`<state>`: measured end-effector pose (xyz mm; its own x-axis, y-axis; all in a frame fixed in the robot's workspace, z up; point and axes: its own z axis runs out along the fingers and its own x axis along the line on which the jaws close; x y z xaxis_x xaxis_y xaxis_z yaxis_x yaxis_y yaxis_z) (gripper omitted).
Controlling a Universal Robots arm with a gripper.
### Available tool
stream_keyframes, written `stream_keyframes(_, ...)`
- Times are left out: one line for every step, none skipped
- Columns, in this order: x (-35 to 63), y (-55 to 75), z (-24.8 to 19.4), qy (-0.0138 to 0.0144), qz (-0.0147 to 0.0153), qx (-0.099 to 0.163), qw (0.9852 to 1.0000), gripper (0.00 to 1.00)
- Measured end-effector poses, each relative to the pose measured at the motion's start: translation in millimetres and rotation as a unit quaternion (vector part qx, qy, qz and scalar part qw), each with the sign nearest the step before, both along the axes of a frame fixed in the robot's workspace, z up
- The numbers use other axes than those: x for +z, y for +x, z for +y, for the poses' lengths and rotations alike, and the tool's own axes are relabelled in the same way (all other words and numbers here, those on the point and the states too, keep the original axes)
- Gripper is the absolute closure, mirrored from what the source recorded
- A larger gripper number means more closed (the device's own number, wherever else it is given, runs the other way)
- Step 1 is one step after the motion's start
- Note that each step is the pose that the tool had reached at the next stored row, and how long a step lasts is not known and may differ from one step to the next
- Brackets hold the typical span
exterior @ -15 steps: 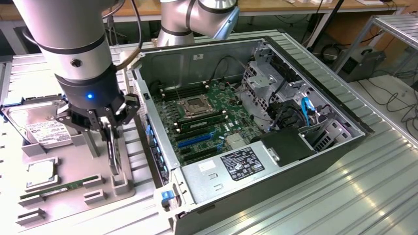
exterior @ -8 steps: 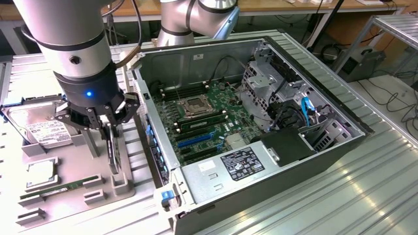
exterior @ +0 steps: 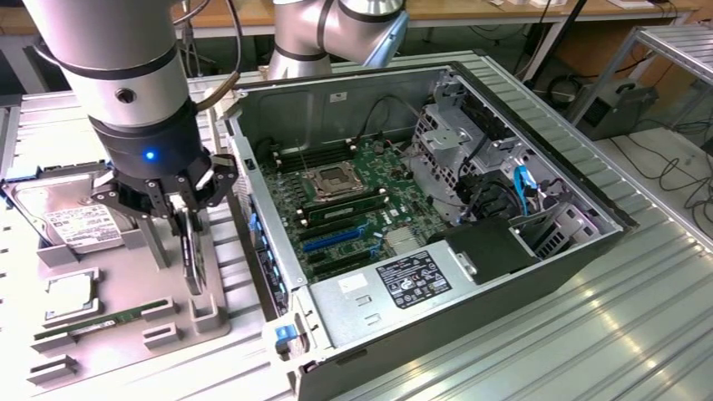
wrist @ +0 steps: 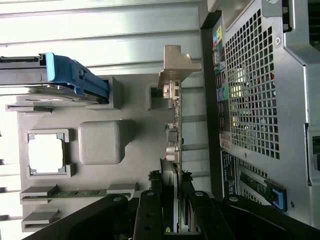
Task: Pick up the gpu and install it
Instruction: 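Pick up the gpu and move the gpu toward the slot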
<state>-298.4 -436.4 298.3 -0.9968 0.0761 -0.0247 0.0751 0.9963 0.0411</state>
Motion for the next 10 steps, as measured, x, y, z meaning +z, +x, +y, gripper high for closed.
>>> stream_keyframes(1.0, 0.0, 0.0, 0.0000, 0.0000, 0.000, 1.0000, 0.74)
stream_keyframes(1.9, 0.0, 0.0, 0.0000, 0.0000, 0.000, 1.0000, 0.74)
stream_keyframes(2.4, 0.0, 0.0, 0.0000, 0.0000, 0.000, 1.0000, 0.74)
stream_keyframes(3.0, 0.0, 0.0, 0.0000, 0.0000, 0.000, 1.0000, 0.74)
stream_keyframes(3.7, 0.0, 0.0, 0.0000, 0.0000, 0.000, 1.0000, 0.74)
stream_keyframes(4.3, 0.0, 0.0, 0.0000, 0.0000, 0.000, 1.0000, 0.74)
stream_keyframes(4.7, 0.0, 0.0, 0.0000, 0.0000, 0.000, 1.0000, 0.74)
stream_keyframes(5.1, 0.0, 0.0, 0.0000, 0.0000, 0.000, 1.0000, 0.74)
stream_keyframes(5.4, 0.0, 0.0, 0.0001, -0.0001, 0.000, 1.0000, 0.74)
stream_keyframes(5.8, 0.0, 0.0, 0.0000, 0.0000, 0.000, 1.0000, 0.74)
